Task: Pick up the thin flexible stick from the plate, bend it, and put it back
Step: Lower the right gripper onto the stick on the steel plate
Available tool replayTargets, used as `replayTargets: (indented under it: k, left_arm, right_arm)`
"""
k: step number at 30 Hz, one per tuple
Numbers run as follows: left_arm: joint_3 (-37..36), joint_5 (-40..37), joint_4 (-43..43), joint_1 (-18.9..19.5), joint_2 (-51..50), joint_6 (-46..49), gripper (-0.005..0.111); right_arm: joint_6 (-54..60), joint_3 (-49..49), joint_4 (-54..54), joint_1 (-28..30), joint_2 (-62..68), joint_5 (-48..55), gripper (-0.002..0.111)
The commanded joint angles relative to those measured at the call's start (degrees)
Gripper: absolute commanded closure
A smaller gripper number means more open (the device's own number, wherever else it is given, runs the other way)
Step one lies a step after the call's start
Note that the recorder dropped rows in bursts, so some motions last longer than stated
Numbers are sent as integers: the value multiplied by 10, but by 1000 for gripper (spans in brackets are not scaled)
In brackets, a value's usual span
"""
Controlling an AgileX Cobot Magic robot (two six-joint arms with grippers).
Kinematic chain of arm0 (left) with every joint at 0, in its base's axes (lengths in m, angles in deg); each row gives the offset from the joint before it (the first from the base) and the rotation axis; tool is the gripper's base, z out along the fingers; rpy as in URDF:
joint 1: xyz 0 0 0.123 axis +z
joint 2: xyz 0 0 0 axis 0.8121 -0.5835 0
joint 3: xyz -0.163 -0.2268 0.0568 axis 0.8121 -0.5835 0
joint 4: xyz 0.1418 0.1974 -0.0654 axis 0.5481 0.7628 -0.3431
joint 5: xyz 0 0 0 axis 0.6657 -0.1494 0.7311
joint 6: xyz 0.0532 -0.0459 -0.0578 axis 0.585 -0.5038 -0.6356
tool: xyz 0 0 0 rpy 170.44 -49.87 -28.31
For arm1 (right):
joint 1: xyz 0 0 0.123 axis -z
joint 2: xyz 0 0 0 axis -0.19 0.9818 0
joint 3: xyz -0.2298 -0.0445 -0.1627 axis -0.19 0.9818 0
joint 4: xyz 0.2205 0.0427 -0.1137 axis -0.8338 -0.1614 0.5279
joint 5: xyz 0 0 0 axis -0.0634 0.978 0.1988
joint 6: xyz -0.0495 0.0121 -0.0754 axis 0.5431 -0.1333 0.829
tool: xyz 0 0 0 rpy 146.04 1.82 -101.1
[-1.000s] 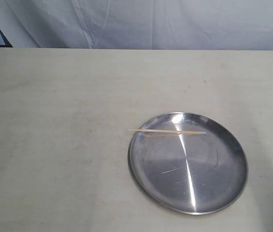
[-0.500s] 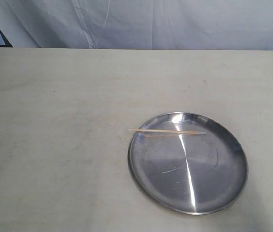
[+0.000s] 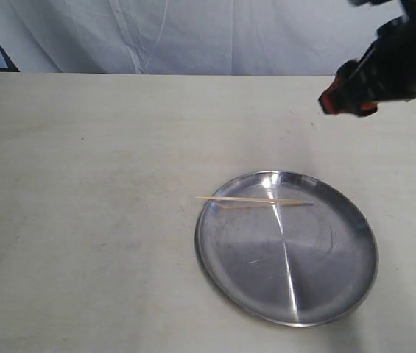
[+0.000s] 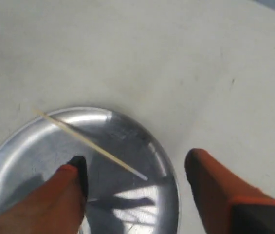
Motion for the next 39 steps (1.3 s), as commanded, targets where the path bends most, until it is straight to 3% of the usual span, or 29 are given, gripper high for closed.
replayTargets:
  k: [1, 11, 39]
  left_arm:
    - [-2, 11, 3, -5, 3, -3, 107]
    - [-2, 11, 3, -5, 3, -3, 107]
    - [-2, 11, 3, -5, 3, -3, 107]
  right_arm:
    - [65, -4, -7, -32, 87, 6, 46]
    - [180, -4, 5, -102, 225, -40, 46]
    - [179, -4, 33, -103, 337, -160, 46]
